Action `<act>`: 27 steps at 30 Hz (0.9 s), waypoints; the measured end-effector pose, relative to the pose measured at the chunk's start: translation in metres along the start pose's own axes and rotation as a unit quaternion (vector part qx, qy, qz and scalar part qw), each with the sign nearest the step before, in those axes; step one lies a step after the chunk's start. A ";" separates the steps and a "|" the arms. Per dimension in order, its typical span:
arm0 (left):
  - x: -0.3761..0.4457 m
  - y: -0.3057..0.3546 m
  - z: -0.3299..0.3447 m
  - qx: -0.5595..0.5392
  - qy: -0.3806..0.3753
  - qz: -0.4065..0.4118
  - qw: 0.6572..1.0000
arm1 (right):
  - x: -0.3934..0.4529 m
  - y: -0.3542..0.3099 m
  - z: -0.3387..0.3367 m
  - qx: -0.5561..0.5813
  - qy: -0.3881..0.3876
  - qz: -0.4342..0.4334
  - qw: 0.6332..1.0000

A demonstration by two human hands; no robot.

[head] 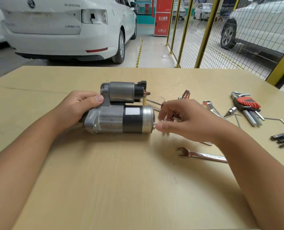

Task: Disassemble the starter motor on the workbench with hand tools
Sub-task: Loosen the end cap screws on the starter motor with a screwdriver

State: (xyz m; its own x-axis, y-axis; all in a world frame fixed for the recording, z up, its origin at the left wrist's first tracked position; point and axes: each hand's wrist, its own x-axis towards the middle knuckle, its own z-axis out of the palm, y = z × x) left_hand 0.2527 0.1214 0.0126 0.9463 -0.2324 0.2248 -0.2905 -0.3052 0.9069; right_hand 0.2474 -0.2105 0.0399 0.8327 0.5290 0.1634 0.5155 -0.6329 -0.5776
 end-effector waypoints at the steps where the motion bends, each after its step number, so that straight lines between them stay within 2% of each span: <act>1: 0.000 0.000 0.000 0.002 0.001 -0.001 1.000 | 0.000 0.000 0.001 -0.009 -0.005 0.000 1.000; 9: 0.002 -0.002 0.000 0.006 0.004 -0.001 1.000 | 0.000 0.002 -0.002 -0.004 0.008 -0.018 1.000; 14: 0.002 0.001 0.004 -0.006 0.006 0.004 1.000 | 0.002 0.003 0.000 -0.016 -0.028 -0.003 0.999; 24: 0.002 0.002 0.006 -0.016 0.007 0.013 1.000 | 0.002 0.006 0.000 -0.033 0.009 -0.022 0.999; 27: 0.001 0.004 0.005 -0.017 0.004 0.014 1.000 | 0.002 0.005 0.000 -0.019 -0.037 -0.005 0.999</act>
State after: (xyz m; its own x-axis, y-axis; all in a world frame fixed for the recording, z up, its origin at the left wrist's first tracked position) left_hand 0.2522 0.1150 0.0143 0.9390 -0.2336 0.2523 -0.3115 -0.2674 0.9118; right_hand 0.2513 -0.2129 0.0370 0.8110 0.5747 0.1097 0.5325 -0.6473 -0.5454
